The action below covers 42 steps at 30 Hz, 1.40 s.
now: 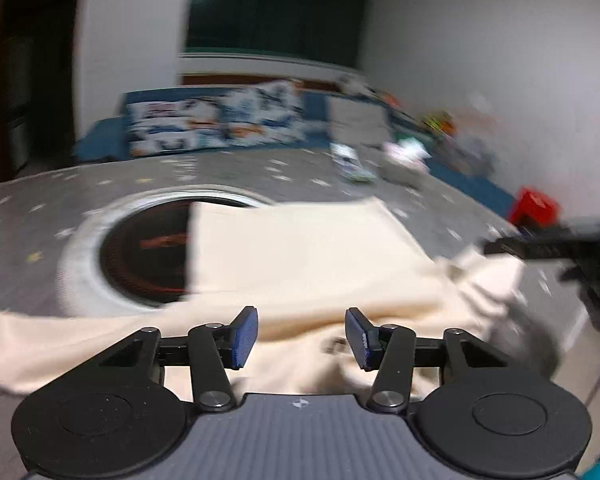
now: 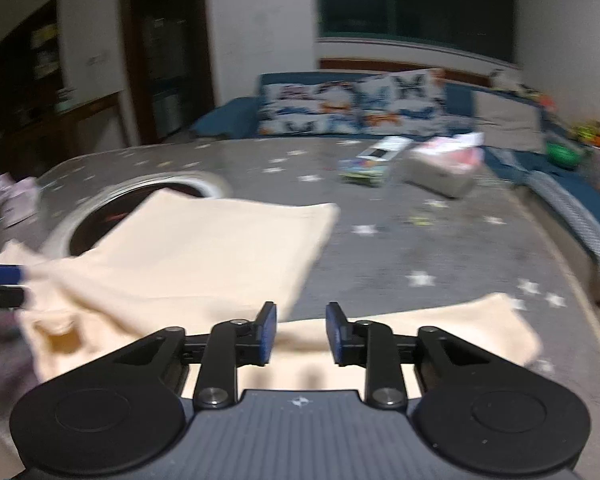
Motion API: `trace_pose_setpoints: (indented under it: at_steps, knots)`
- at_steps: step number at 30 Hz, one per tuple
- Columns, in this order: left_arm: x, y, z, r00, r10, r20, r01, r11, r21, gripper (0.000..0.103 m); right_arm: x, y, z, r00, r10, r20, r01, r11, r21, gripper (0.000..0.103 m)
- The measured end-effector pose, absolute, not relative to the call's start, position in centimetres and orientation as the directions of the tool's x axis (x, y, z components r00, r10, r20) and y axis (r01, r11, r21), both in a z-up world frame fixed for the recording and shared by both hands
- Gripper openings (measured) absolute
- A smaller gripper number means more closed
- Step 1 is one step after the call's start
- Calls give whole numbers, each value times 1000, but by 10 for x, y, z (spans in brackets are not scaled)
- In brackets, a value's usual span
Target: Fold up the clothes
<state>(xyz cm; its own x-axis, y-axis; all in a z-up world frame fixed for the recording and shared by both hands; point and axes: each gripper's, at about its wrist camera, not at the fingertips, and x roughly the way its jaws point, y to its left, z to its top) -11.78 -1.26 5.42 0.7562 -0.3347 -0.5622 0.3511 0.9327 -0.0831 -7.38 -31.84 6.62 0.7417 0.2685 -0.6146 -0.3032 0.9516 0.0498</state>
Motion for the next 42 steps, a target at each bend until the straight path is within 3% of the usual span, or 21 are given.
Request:
trace_pose_setpoints:
  at_steps: [5, 7, 10, 21, 29, 42]
  knots:
    - [-111, -32, 36, 711, -330, -621, 397, 917, -31, 48, -82, -286, 62, 676, 365, -640, -425, 903, 66, 28]
    - [-111, -30, 32, 706, -324, -630, 397, 918, -27, 19, -87, -275, 60, 656, 388, -648, -466, 883, 58, 28]
    - [-116, -24, 32, 709, -327, -624, 395, 918, -32, 8, -94, -261, 59, 623, 428, -655, -519, 852, 64, 28]
    - [-156, -8, 39, 679, -403, -614, 495, 868, -22, 8, -123, -227, 61, 488, 531, -693, -697, 715, 57, 29]
    - [-158, 0, 42, 654, -439, -616, 533, 845, -36, 12, -135, -213, 44, 420, 524, -741, -735, 675, 61, 31]
    - [-112, 9, 59, 730, -418, -541, 431, 896, -110, 15, -140, -216, 47, 374, 533, -759, -765, 640, 73, 31]
